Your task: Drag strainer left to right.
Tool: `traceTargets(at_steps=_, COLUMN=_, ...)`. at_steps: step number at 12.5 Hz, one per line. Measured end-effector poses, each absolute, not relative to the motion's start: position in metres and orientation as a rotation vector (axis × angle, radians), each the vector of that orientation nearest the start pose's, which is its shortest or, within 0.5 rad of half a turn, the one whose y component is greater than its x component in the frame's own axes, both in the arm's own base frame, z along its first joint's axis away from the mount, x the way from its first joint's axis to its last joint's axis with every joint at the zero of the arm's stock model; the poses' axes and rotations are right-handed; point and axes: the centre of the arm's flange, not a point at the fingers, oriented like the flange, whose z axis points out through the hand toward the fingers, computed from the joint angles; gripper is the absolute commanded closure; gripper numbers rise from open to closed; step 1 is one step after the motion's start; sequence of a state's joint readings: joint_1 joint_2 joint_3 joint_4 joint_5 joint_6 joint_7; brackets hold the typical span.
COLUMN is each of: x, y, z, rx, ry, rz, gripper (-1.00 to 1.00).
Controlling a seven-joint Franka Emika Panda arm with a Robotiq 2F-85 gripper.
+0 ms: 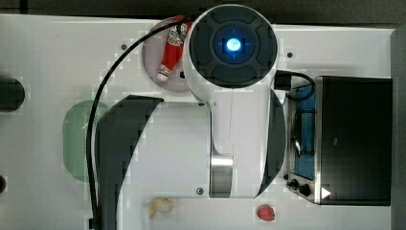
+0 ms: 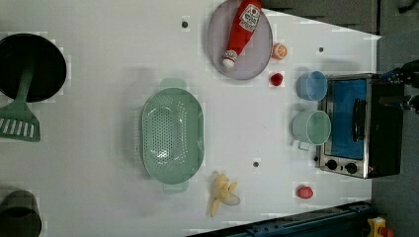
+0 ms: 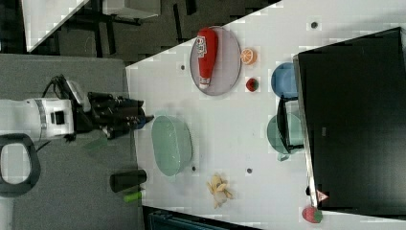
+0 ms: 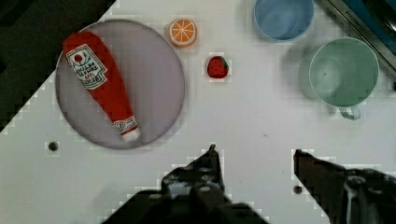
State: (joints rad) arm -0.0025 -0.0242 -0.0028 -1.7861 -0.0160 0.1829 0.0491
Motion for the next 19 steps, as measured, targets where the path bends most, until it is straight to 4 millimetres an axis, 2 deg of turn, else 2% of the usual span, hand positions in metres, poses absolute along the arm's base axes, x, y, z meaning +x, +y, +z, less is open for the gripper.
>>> traceTargets(at_steps=1, x=0.524, y=-0.007, z=0.548, rx=-2.910, ry=1.316, rz=0.124, gripper=-0.58)
traceTargets(at_steps=2, x=0.491, y=-0.012, z=0.557, rx=-2.932, ry=1.349, rz=0.170, gripper=-0.80)
traceTargets(at_steps=3, x=0.466, y=-0.015, z=0.578, rx=-2.931, ry=1.365, rz=0.134, gripper=-1.00)
traceTargets(at_steps=4, x=0.450, y=-0.014, z=0.605, rx=-2.896, ry=1.358, rz=0.052, gripper=-1.00)
traceTargets(at_steps=6, x=0.433, y=0.001, z=0.658, rx=-2.860, ry=1.323, rz=-0.125, gripper=-1.00)
traceTargets(at_steps=7, x=0.435, y=0.018, z=0.674, rx=-2.863, ry=1.282, rz=-0.181, gripper=-1.00)
traceTargets(at_steps=8, x=0.439, y=0.040, z=0.676, rx=-2.862, ry=1.250, rz=-0.210, gripper=-1.00)
traceTargets(at_steps=9, x=0.443, y=0.066, z=0.668, rx=-2.890, ry=1.237, rz=-0.233, gripper=-1.00)
traceTargets(at_steps=10, x=0.448, y=0.095, z=0.653, rx=-2.929, ry=1.224, rz=-0.233, gripper=-1.00)
traceTargets(at_steps=12, x=0.464, y=0.157, z=0.608, rx=-2.954, ry=1.238, rz=-0.194, gripper=-1.00)
traceTargets(at_steps=14, x=0.477, y=0.229, z=0.544, rx=-2.995, ry=1.213, rz=-0.070, gripper=-1.00)
traceTargets(at_steps=15, x=0.477, y=0.256, z=0.504, rx=-3.011, ry=1.244, rz=0.038, gripper=-1.00)
traceTargets(at_steps=17, x=0.468, y=0.286, z=0.428, rx=-3.004, ry=1.404, rz=0.200, gripper=-1.00)
traceTargets(at_steps=18, x=0.467, y=0.295, z=0.402, rx=-2.977, ry=1.487, rz=0.205, gripper=-1.00)
traceTargets(at_steps=19, x=0.468, y=0.304, z=0.385, rx=-2.925, ry=1.548, rz=0.186, gripper=-1.00)
